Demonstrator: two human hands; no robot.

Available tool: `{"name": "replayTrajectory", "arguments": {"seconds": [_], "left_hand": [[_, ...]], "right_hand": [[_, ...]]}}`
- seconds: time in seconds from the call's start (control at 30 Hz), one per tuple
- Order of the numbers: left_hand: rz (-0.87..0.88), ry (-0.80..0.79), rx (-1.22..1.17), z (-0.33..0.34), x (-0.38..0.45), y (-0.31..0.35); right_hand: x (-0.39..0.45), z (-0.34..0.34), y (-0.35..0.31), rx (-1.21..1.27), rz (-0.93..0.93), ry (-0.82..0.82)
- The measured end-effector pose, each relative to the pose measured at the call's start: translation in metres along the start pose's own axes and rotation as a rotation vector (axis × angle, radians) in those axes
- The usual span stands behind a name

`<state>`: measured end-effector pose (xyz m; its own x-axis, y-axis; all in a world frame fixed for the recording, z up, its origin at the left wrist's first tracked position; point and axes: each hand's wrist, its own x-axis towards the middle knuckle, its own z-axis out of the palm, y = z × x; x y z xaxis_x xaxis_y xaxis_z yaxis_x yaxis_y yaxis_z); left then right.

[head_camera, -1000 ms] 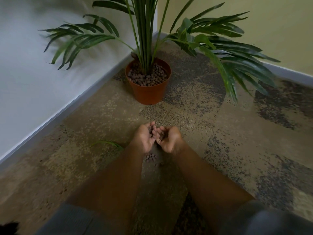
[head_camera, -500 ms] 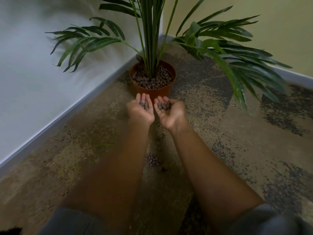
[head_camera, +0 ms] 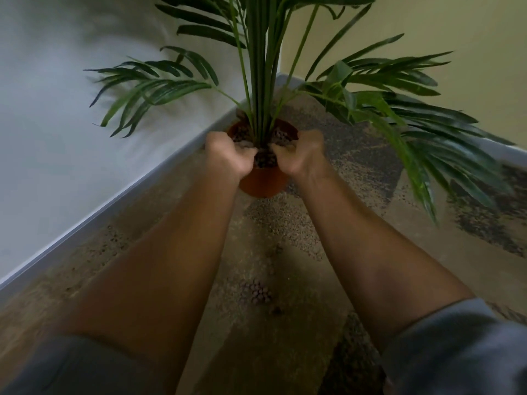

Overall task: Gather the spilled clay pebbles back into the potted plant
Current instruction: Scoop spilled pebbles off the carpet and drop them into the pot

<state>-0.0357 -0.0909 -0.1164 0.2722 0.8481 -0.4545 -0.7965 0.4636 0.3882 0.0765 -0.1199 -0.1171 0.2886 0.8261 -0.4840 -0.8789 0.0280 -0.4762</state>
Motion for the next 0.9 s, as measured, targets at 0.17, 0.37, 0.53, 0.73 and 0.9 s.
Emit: {"name": "replayTrajectory", "arguments": {"seconds": [0.17,0.37,0.53,0.73,0.9], "left_hand": [[-0.020,0.037,-0.025,-0.011,0.003,0.000],[0.032,0.122,0.020,-0.035,0.001,-0.008],[-0.001,0.269,0.392,-0.075,-0.007,-0.025],[-0.235,0.192,1.340,-0.144,-0.006,-0.051],[-0.326,0.000,1.834,-0.172,-0.005,-0.054]], "right_hand": [[-0.005,-0.009,-0.001,-0.011,-0.036,0.008],[-0.009,-0.039,0.011,-0.144,0.021,-0.042],[-0.009,-0.075,0.035,-0.871,-0.030,0.111],[-0.011,-0.137,0.066,-2.034,-0.049,-0.133],[-0.015,-0.159,0.080,-2.312,-0.059,-0.306]]}}
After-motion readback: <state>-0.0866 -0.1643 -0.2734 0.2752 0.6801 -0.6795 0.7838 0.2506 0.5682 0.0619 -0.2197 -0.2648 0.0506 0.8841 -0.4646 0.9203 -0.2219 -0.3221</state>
